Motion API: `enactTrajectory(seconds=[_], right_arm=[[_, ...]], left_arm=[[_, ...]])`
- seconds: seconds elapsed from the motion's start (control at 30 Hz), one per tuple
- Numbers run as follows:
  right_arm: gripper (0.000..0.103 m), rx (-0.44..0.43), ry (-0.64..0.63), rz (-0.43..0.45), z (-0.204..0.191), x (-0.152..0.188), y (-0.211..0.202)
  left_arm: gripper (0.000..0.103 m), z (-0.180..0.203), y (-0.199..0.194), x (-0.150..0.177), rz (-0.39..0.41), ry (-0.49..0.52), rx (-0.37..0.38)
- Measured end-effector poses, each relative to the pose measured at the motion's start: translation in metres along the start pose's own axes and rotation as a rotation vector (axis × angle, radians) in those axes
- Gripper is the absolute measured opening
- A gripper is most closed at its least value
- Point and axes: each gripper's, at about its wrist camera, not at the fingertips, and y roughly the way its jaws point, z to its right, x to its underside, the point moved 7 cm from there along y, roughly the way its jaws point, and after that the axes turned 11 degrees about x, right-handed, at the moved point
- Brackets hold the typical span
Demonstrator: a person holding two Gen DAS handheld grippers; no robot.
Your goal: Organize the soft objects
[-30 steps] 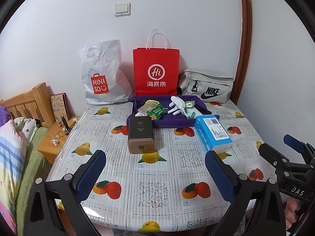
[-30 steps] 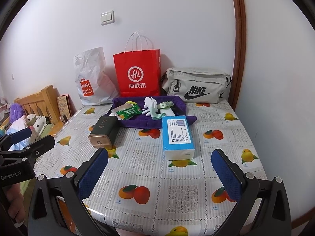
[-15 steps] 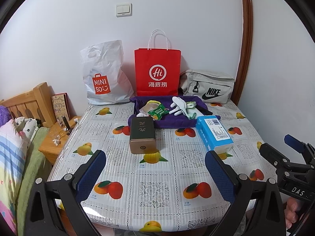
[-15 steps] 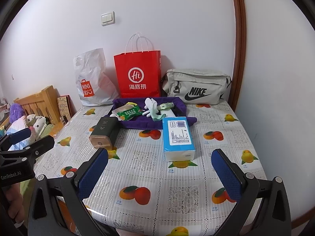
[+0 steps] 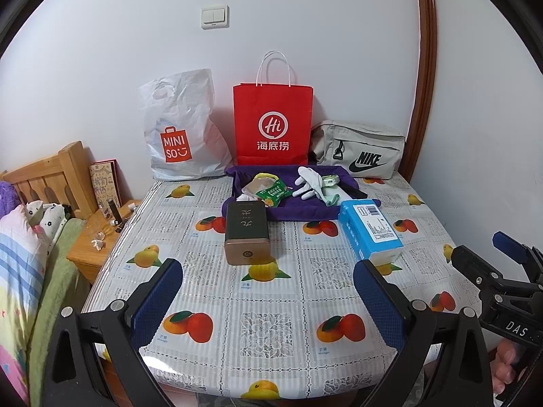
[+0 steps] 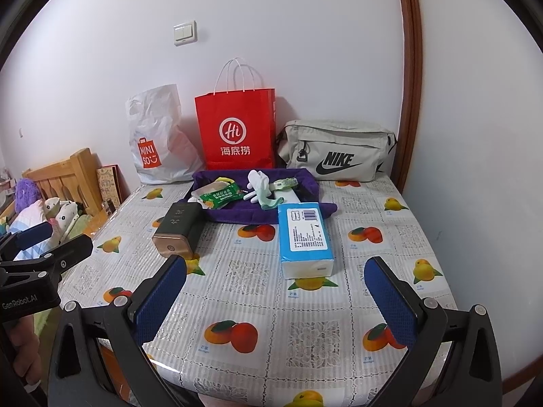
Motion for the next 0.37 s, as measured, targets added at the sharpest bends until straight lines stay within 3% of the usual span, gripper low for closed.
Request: enactTrajectory(seconds=[0.37], right_arm=[[0.103, 0.001, 0.0, 0.002, 0.0022, -0.0004, -0.0009]], left_arm=[[0.102, -0.004, -0.0025, -0.0015, 0.005, -0.001, -0.002]])
